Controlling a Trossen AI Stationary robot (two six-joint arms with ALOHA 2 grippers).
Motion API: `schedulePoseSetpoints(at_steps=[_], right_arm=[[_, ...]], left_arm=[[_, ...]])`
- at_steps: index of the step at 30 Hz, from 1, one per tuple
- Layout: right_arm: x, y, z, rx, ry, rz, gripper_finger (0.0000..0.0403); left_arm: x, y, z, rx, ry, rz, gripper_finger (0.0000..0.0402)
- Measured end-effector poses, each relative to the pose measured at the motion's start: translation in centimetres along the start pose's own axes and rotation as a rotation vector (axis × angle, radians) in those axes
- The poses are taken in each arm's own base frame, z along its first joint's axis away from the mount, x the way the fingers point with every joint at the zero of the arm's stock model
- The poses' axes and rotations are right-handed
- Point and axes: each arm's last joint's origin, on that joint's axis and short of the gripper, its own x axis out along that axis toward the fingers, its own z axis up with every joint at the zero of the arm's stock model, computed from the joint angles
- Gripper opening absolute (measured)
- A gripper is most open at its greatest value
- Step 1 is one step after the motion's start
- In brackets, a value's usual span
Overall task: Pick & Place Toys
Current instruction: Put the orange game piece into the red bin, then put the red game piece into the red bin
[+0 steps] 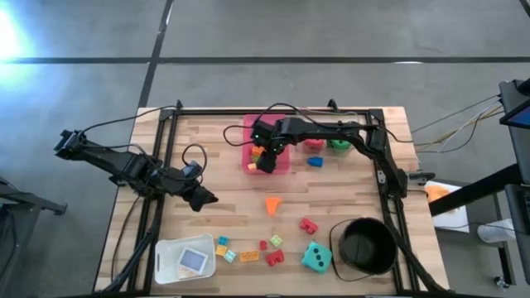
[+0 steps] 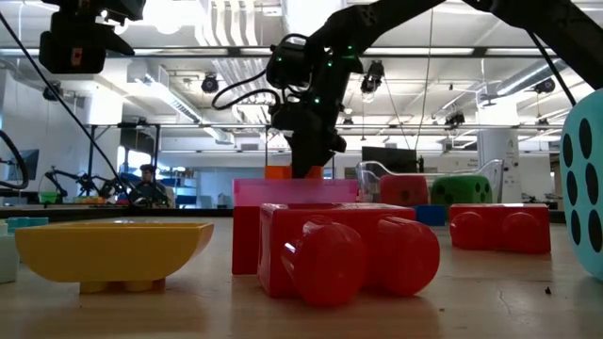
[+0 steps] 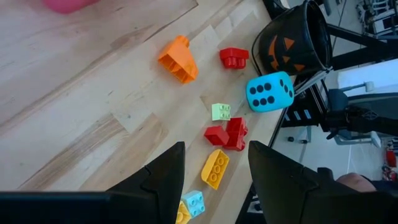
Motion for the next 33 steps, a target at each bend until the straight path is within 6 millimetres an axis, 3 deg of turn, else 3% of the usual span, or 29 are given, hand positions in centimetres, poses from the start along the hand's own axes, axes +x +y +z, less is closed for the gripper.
schedulePoseSetpoints(at_steps=[5, 17, 23, 27, 33], right_arm=[[0.3, 0.0, -0.3, 0.001, 0.014, -0.002, 0.0147], [0.4, 0.0, -0.4, 0.004, 0.018, -0.001, 0.0305], [0.2, -0.1, -0.3, 0.019, 0.015, -0.007, 0.0359], [-1.0, -0.1, -0.2, 0.023, -0.013, -0.004, 0.0366], [-4.6, -0.2, -0.1, 0.068, -0.066, 0.006, 0.0367]], left_arm=[[0.0, 0.0, 0.0, 0.0, 0.0, 0.0, 0.0181], [0.0, 0.0, 0.0, 0.0, 0.0, 0.0, 0.0181], [0.0, 0.0, 0.0, 0.0, 0.0, 0.0, 0.0181], [0.0, 0.0, 0.0, 0.0, 0.0, 0.0, 0.0181], [0.0, 0.0, 0.0, 0.0, 0.0, 0.0, 0.0181]])
